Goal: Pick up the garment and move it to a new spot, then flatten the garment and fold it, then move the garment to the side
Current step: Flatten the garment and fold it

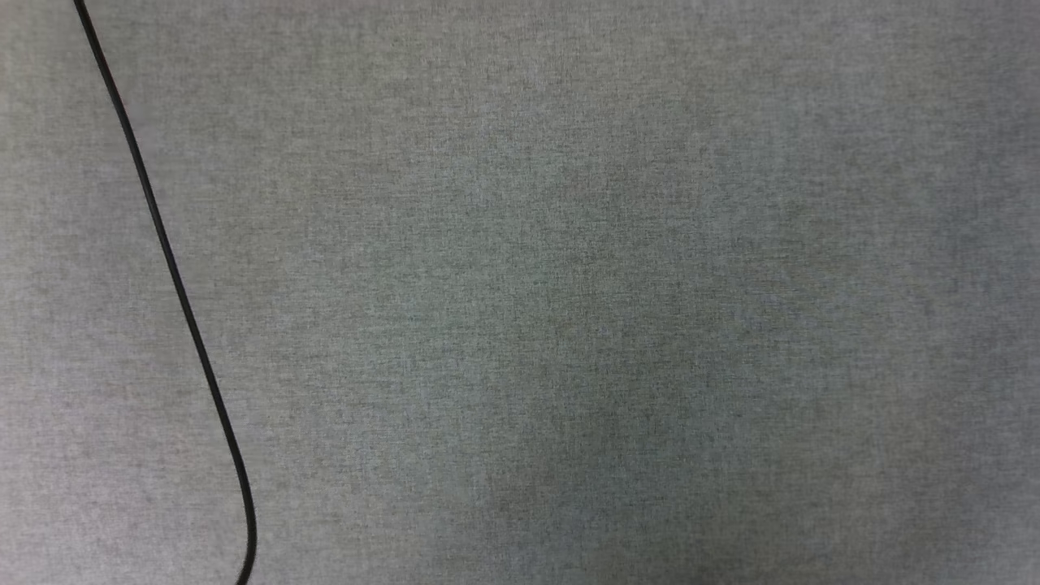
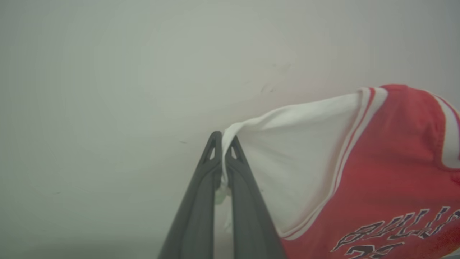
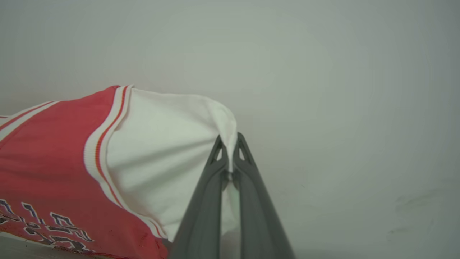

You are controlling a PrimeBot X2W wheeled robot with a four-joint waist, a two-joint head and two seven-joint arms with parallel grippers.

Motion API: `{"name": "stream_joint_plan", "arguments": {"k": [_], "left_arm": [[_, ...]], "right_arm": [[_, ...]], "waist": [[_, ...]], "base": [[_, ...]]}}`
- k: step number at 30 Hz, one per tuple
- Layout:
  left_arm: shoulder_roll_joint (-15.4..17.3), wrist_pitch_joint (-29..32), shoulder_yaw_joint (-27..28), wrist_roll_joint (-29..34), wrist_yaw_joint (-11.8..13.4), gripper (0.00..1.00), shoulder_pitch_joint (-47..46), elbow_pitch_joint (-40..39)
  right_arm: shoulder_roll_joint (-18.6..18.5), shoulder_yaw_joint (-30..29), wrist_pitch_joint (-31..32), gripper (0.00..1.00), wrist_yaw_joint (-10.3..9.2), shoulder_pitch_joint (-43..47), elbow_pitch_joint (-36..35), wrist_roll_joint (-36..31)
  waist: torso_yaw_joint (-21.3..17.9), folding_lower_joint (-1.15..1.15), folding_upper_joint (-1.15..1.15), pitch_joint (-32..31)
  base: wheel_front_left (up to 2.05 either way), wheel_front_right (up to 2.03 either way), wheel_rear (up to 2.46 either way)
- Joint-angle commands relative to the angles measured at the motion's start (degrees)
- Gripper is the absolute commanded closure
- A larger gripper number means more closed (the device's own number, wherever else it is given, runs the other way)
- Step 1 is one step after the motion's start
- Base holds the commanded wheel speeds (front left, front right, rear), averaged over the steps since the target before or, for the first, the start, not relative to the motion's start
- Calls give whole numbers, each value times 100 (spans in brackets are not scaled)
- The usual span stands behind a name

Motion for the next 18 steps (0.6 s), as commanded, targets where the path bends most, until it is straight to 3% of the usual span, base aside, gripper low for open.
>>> {"name": "stream_joint_plan", "arguments": {"k": [1,10,18], "left_arm": [[-16,-57,-17,-56,-24,100,146,47],[-99,-261,-430,-794,-44,100,1466,-31],[-99,-511,-636,-1226,-39,100,3240,-384]], "right_arm": [[39,2,-86,100,-6,100,99,67],[364,221,-685,100,-6,1343,859,476],[377,464,-1119,100,-5,3158,786,1058]], "waist": [[15,-1,0,47],[48,-1,0,-254],[112,-1,0,-973]], "base": [[0,0,0],[0,0,0],[0,0,0]]}}
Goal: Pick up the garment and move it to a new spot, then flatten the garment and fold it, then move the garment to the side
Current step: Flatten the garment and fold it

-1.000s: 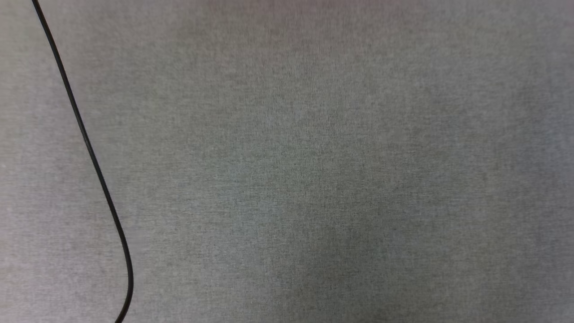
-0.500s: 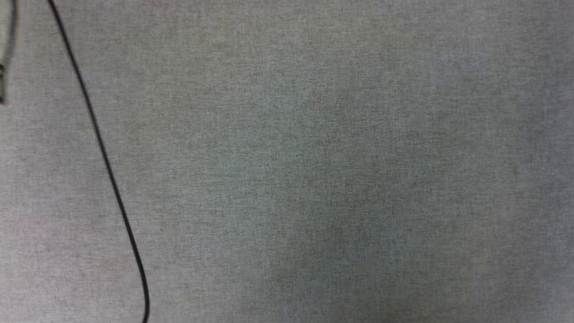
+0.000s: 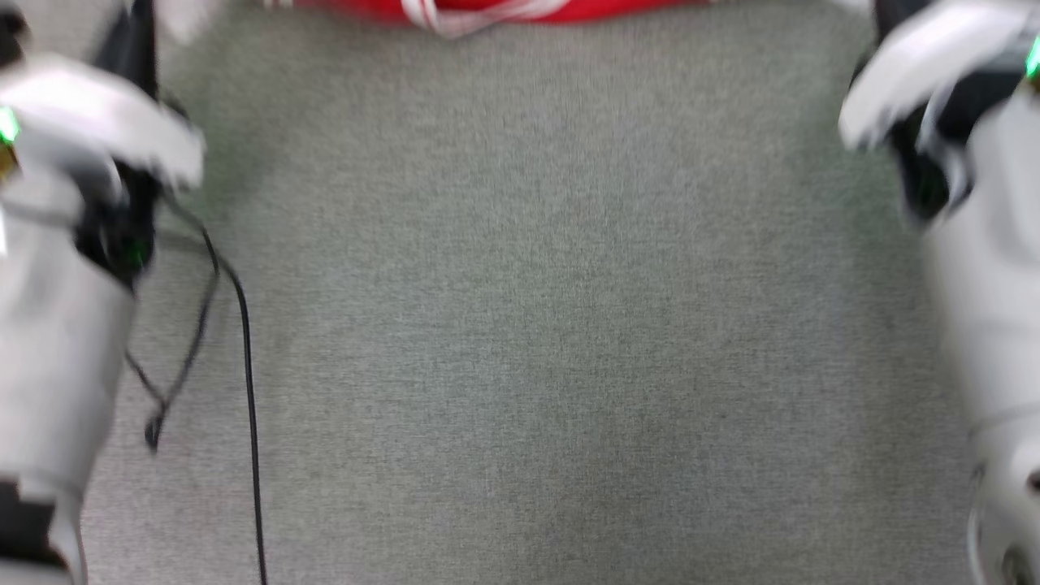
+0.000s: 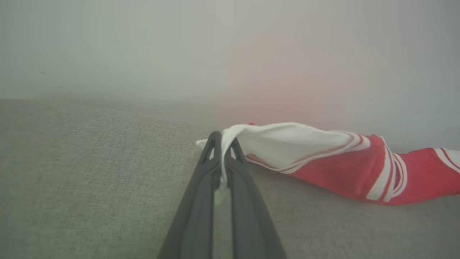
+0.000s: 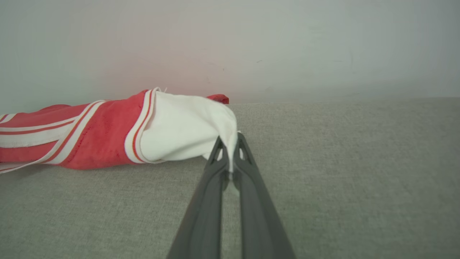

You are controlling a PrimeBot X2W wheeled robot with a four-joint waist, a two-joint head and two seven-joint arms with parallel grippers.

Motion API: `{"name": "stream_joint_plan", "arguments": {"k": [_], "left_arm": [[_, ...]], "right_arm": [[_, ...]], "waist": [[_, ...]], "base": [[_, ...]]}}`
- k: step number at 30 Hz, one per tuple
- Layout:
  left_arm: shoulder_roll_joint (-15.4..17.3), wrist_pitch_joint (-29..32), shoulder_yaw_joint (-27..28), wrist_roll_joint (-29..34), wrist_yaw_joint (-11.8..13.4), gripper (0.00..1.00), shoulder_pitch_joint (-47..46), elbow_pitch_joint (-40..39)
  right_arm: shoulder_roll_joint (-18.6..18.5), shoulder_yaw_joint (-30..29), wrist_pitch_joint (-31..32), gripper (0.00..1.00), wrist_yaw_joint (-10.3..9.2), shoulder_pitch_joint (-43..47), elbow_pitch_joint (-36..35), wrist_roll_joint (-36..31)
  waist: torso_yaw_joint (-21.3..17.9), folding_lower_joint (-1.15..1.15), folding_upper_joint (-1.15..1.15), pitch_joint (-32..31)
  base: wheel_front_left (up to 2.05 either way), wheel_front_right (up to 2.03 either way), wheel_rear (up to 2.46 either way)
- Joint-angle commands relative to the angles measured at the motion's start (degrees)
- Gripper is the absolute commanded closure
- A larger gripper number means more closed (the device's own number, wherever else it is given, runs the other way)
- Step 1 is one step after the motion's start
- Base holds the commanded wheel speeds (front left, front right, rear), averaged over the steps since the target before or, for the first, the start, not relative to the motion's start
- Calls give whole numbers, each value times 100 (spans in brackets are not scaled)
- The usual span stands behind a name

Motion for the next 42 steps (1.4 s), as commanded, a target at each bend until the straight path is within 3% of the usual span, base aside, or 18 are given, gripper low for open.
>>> {"name": "stream_joint_plan", "arguments": {"k": [1,12,20,31,42], "left_arm": [[78,-35,31,-34,3,100,310,-117],[-172,-52,1201,706,153,100,2767,-1326],[-267,-53,1608,1056,388,100,4125,-2112],[-438,66,1713,1010,1006,100,6117,-3220],[-392,313,1692,827,1264,100,7207,-3767]], "right_arm": [[-27,53,-56,100,-6,294,-91,98],[-359,253,81,100,-7,2554,-1027,863],[-504,17,448,100,-9,3954,-1876,1075],[-138,-587,1176,100,-8,6155,-3533,898],[335,-1093,2123,100,-8,7912,-5031,543]], "waist": [[17,0,0,-288],[52,0,0,-1325],[104,0,0,-1951],[171,0,0,-2656],[267,0,0,-2940]], "base": [[0,0,0],[0,0,0],[0,0,0],[0,0,0],[0,0,0]]}}
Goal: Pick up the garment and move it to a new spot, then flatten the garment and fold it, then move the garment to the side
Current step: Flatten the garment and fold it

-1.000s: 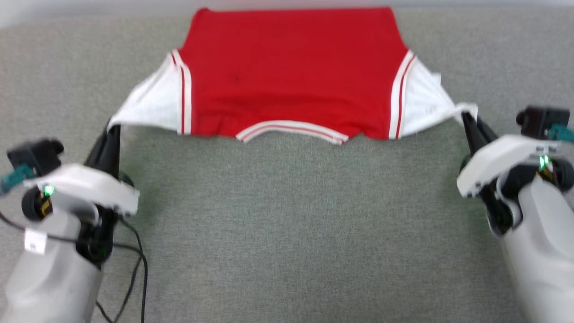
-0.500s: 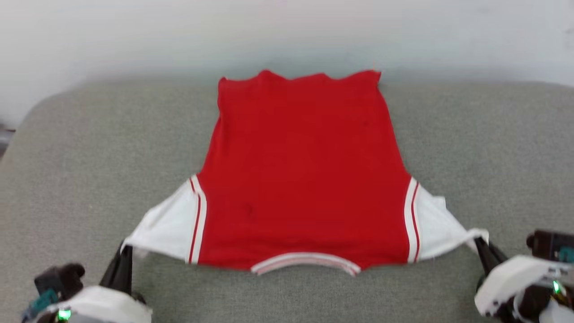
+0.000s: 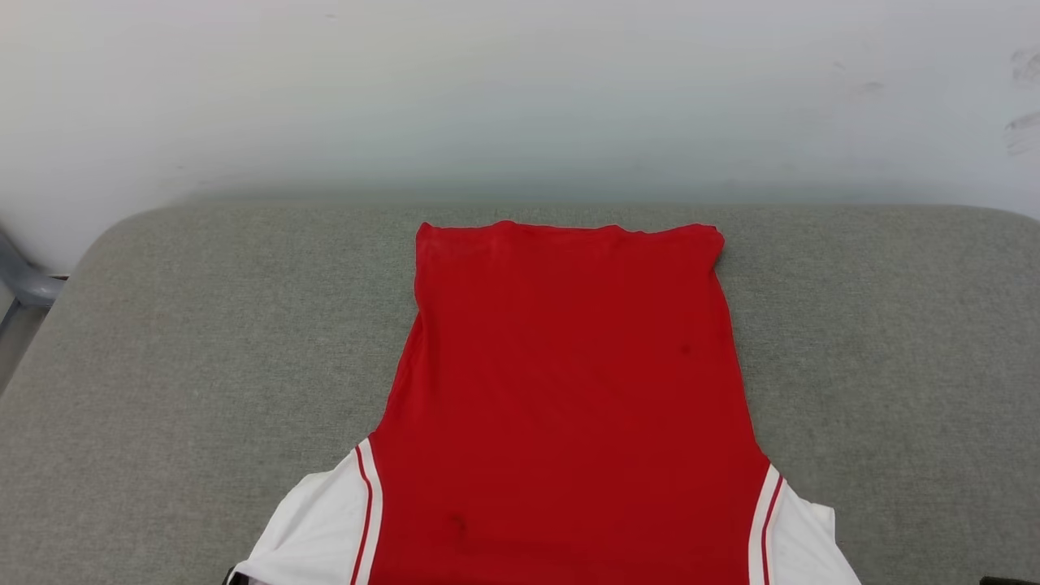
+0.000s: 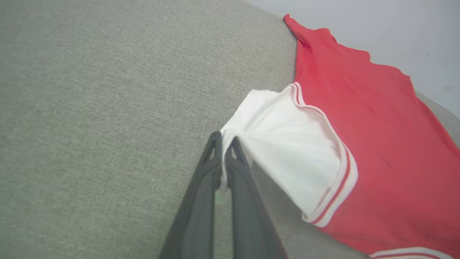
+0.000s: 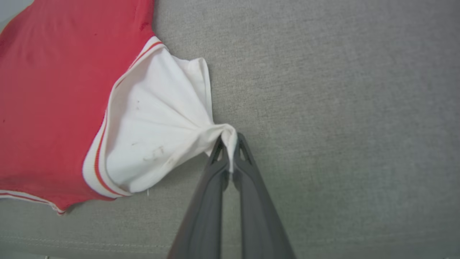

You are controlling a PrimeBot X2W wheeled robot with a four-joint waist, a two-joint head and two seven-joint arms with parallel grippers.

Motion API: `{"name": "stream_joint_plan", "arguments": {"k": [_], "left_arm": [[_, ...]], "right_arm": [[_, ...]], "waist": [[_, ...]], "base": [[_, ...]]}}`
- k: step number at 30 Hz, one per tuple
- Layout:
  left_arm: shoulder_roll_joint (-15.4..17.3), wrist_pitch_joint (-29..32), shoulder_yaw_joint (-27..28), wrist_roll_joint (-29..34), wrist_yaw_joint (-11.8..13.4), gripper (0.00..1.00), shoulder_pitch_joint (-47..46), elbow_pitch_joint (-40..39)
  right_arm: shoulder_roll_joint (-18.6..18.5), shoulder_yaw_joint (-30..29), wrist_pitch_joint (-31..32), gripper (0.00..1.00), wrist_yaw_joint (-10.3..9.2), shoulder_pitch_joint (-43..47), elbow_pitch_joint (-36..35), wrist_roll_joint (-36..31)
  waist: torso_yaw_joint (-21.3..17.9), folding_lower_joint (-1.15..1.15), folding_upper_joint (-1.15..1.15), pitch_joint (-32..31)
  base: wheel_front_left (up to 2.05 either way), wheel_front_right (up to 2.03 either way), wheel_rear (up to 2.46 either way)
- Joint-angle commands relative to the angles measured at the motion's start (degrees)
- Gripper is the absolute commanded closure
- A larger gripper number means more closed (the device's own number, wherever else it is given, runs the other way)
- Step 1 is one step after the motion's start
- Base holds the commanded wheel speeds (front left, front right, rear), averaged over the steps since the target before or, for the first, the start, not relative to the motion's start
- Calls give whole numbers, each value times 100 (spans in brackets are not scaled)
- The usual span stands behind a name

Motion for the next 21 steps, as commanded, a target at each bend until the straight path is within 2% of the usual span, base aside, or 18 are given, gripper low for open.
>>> {"name": "stream_joint_plan", "arguments": {"k": [1,3,4,5,6,7,14,21], "left_arm": [[26,9,22,-13,38,100,46,-34],[58,40,17,-17,37,100,87,-103],[66,49,-7,5,28,100,73,-137],[78,53,-39,51,16,100,30,-175],[81,64,-67,64,5,100,-24,-215],[68,61,-81,69,0,100,-75,-248],[67,15,-144,175,-9,100,-349,-470],[132,-36,-157,309,-55,100,-828,-811]], "right_arm": [[9,-25,33,100,-10,89,-68,-49],[47,5,170,100,-10,202,-176,-65],[58,19,215,93,-10,223,-217,-72],[68,49,232,77,-10,201,-267,-76],[78,81,220,16,-9,147,-330,-91],[82,115,208,0,-9,76,-379,-81],[84,89,-230,0,-7,-801,-677,-206],[-68,-167,-434,0,-7,-2673,-106,-527]], "waist": [[7,1,0,-1],[14,1,0,11],[15,1,0,22],[19,1,0,36],[27,1,0,61],[34,1,0,81],[54,1,0,360],[212,1,0,1054]], "base": [[0,0,0],[0,0,0],[0,0,0],[0,0,0],[0,0,0],[0,0,0],[0,0,0],[0,0,0]]}}
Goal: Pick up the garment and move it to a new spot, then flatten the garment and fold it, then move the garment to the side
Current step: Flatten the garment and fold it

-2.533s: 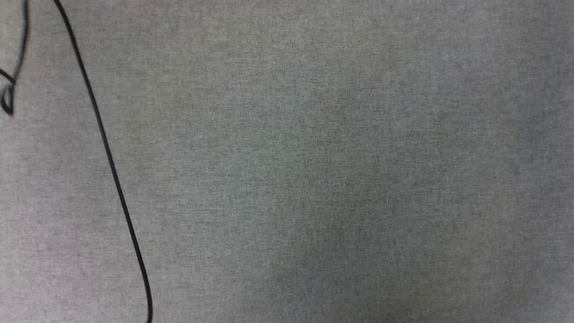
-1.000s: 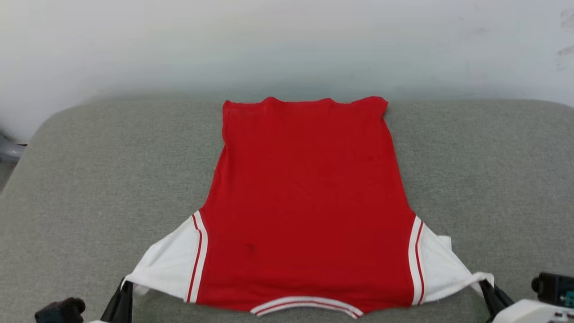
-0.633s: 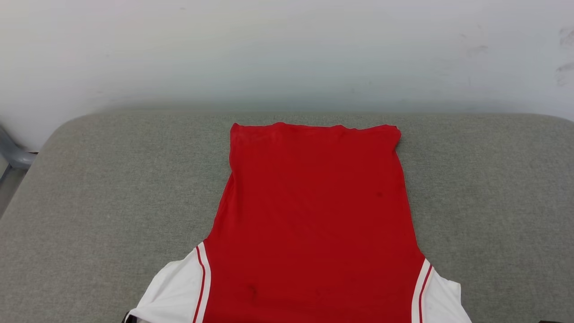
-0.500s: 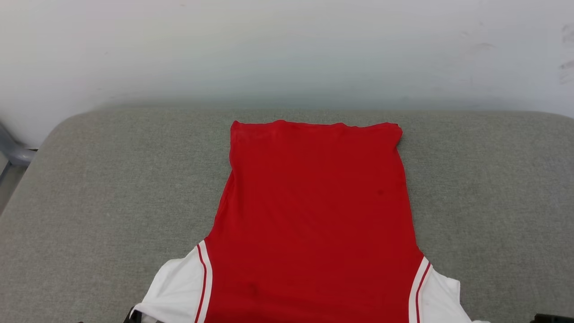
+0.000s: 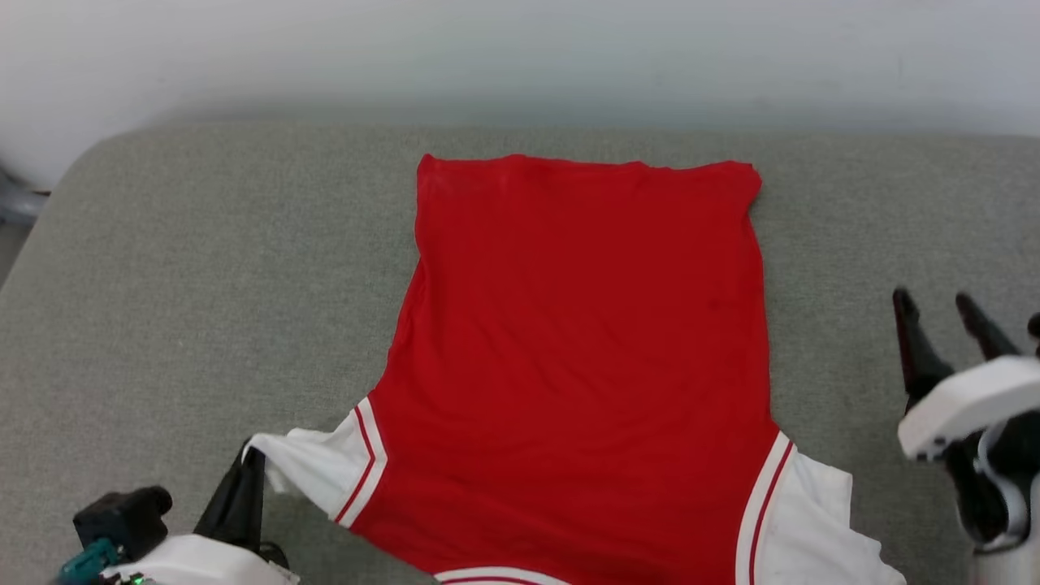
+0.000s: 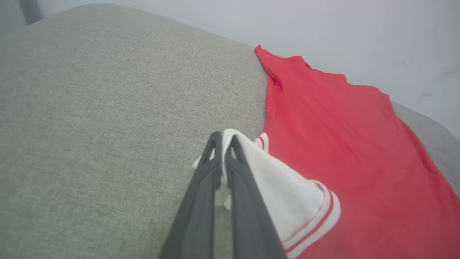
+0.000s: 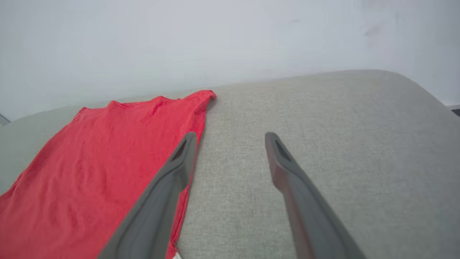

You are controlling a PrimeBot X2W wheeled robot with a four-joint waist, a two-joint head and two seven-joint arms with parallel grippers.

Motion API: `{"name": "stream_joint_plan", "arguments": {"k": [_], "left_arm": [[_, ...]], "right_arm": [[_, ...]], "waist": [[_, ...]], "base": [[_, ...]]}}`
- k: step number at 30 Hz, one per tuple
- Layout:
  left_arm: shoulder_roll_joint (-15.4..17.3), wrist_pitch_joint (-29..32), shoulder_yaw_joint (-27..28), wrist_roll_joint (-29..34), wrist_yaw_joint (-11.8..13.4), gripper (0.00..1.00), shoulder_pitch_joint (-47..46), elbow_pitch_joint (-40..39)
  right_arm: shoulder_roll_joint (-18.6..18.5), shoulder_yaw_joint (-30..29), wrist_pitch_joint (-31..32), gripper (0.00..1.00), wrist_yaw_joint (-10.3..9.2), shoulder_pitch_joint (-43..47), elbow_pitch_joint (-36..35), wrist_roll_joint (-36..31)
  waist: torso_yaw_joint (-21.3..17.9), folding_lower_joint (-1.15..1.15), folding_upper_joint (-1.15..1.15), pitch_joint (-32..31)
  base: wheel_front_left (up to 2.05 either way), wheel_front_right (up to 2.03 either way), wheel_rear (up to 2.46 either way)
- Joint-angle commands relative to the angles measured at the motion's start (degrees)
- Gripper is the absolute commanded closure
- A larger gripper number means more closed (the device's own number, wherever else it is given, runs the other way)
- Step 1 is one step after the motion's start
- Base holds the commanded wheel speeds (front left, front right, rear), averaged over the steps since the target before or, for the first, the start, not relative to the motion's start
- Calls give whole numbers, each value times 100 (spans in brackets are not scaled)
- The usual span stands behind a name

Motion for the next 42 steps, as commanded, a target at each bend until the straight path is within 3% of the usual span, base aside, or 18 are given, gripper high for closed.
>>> {"name": "stream_joint_plan", "arguments": {"k": [1,4,8,14,19,24,32,33,34,35,42], "left_arm": [[20,-42,-5,47,-37,100,-161,-70],[0,-81,-20,99,-85,100,-442,-197],[-69,-139,-84,164,-205,100,-819,-309],[-170,-200,-175,224,-374,100,-1214,-399],[-289,-268,-212,252,-544,100,-1509,-362],[-428,-326,-211,291,-689,100,-1726,-237],[-552,-355,-184,389,-837,100,-1837,-60],[-561,-359,-183,401,-848,100,-1840,-45],[-569,-362,-180,407,-859,100,-1841,-30],[-575,-365,-176,415,-877,100,-1839,-17],[-567,-371,-145,512,-873,100,-1679,103]], "right_arm": [[-57,-8,-28,0,-3,-341,86,-55],[-166,19,84,0,-4,-1224,533,-201],[-443,87,682,0,-4,-2379,1306,-271],[-724,181,2170,0,-4,-3801,2358,-456],[-766,53,3054,0,-3,-4634,2955,-788],[-714,-85,3386,0,-4,-5000,3350,-1151],[-468,-592,4213,3,-5,-4702,4155,-1513],[-442,-670,4304,64,-5,-4675,4198,-1561],[-410,-727,4336,94,-5,-4666,4203,-1602],[-384,-774,4344,100,-5,-4668,4185,-1642],[-497,-701,3991,100,-4,-4835,3846,-1642]], "waist": [[145,-1,0,364],[288,-1,0,740],[513,-1,0,1160],[789,-1,0,1677],[986,-1,0,2029],[1114,-1,0,2256],[1172,-1,0,2292],[1176,-1,0,2277],[1178,-1,0,2260],[1177,-1,0,2242],[1105,-1,0,1859]], "base": [[0,0,0],[0,0,0],[0,0,0],[0,0,0],[0,0,0],[0,0,0],[0,0,0],[0,0,0],[0,0,0],[0,0,0],[0,0,0]]}}
